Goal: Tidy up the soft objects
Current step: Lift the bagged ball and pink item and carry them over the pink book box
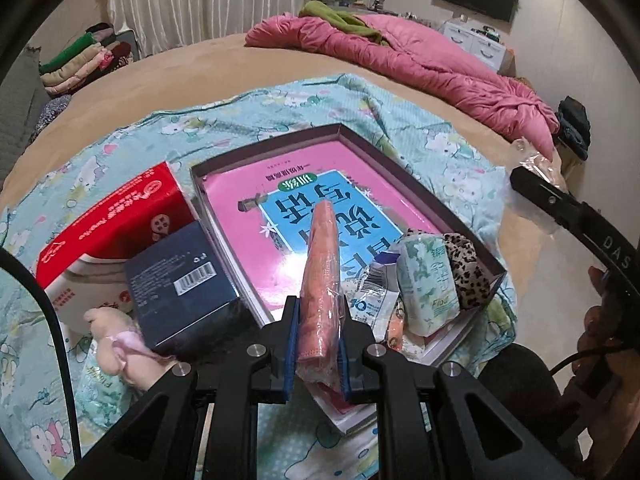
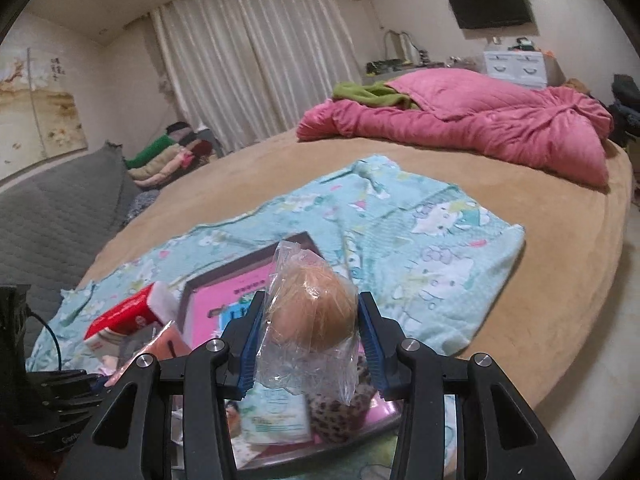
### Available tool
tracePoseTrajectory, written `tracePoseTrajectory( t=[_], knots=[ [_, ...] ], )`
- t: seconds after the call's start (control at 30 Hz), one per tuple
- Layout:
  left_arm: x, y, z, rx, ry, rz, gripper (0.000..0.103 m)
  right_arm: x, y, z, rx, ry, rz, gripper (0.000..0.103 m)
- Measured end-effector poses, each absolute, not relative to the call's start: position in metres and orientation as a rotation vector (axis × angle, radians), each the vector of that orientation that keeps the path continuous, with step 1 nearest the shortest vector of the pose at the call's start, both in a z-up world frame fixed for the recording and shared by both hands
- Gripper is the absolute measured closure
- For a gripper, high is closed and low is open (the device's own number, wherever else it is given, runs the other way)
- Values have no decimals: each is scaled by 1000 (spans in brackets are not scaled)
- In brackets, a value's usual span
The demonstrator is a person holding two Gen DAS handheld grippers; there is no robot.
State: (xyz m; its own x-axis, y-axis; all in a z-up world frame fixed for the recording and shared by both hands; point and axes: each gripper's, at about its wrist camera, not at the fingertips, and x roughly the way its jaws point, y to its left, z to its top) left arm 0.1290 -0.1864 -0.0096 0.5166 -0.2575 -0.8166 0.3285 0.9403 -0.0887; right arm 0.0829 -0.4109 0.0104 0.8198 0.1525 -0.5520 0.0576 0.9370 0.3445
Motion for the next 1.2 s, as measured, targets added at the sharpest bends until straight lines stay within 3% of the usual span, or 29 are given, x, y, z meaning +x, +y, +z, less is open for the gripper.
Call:
tracePoseTrajectory(
  t=[1.2],
  knots=[
    [159,-192,-51,48,1064,-345,86,121,-400,-38,227,770,40,58]
  ],
)
